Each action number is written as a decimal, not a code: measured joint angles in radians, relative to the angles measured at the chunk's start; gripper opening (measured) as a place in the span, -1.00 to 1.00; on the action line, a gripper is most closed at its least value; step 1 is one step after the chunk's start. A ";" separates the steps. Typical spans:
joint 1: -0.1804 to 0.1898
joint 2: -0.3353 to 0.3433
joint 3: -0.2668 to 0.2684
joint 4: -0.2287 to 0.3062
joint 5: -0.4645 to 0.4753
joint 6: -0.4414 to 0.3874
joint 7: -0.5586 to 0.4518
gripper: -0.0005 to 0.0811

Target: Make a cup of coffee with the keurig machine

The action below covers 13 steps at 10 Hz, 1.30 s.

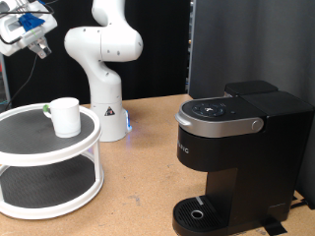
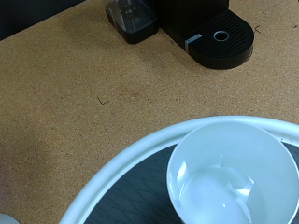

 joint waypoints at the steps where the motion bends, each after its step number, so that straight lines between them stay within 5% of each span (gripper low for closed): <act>1: 0.000 0.000 0.000 0.000 0.000 0.000 0.000 -0.98; 9: 0.005 0.004 0.000 -0.008 -0.024 -0.005 -0.053 -0.98; 13: 0.005 0.011 0.000 -0.056 -0.025 0.077 -0.068 -0.98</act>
